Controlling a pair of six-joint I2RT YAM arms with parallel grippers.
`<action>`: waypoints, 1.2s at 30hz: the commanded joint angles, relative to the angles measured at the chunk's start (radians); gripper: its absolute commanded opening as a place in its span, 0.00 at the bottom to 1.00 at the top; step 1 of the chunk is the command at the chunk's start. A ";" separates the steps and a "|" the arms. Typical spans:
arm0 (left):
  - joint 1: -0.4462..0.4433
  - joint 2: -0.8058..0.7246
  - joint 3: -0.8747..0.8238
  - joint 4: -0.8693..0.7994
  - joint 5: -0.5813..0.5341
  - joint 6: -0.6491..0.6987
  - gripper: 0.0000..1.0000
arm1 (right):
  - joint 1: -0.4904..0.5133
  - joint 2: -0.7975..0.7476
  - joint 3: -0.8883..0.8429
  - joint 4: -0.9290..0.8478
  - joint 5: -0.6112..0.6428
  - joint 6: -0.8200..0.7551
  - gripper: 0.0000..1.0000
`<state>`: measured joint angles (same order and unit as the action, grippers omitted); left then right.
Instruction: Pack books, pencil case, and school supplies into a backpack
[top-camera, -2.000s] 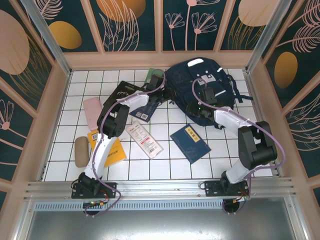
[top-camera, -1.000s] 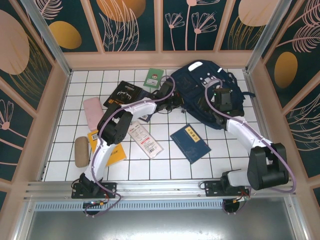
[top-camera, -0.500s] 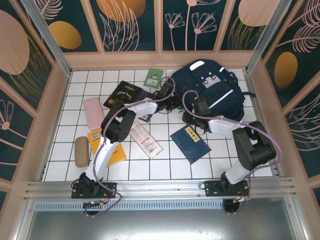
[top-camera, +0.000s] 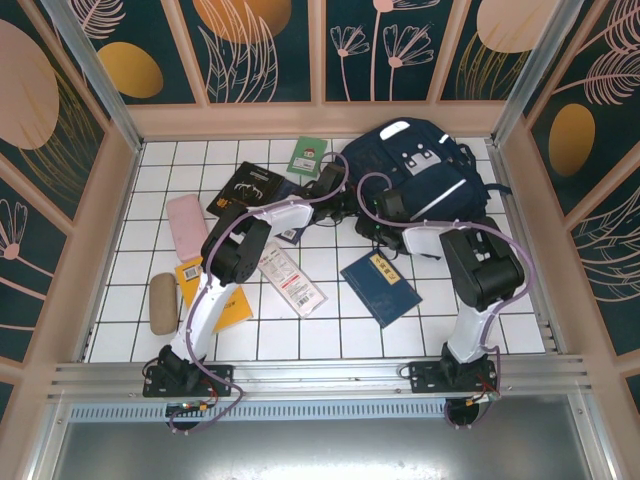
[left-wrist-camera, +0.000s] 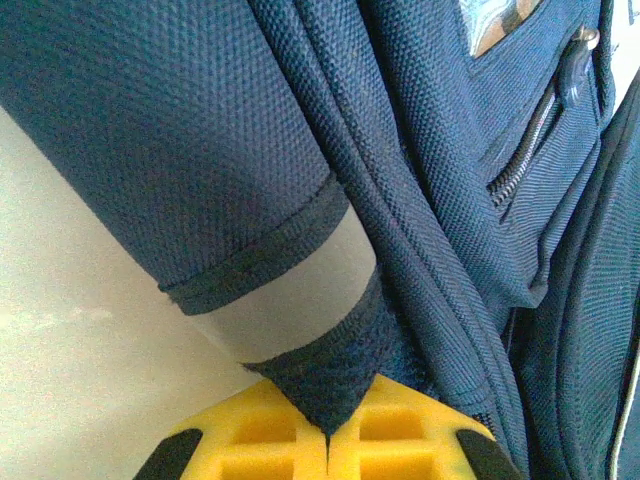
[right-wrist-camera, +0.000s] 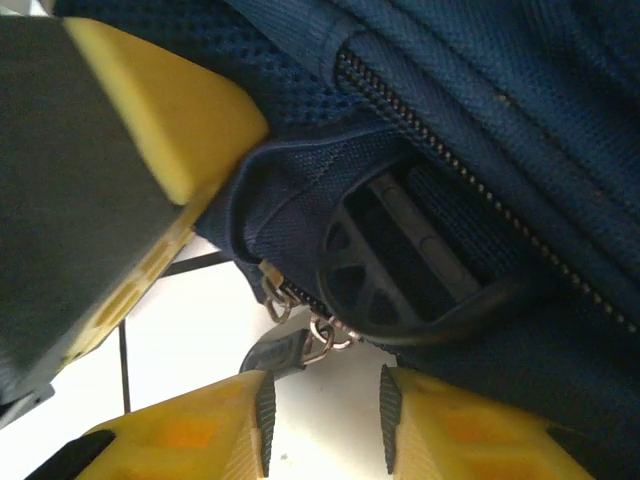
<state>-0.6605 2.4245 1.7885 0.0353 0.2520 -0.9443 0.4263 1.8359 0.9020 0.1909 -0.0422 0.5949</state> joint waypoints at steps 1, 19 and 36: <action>0.001 0.009 -0.011 0.015 0.016 0.004 0.00 | -0.007 0.062 0.054 0.034 0.039 0.058 0.36; 0.002 0.012 -0.026 0.029 0.036 -0.030 0.00 | -0.001 0.177 0.127 0.041 0.162 0.187 0.19; 0.091 -0.010 -0.026 -0.003 -0.021 -0.037 0.00 | -0.021 -0.044 0.017 -0.229 0.271 0.127 0.00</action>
<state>-0.6266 2.4306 1.7725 0.0902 0.2604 -0.9821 0.4393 1.8584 0.9703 0.1143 0.1081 0.7490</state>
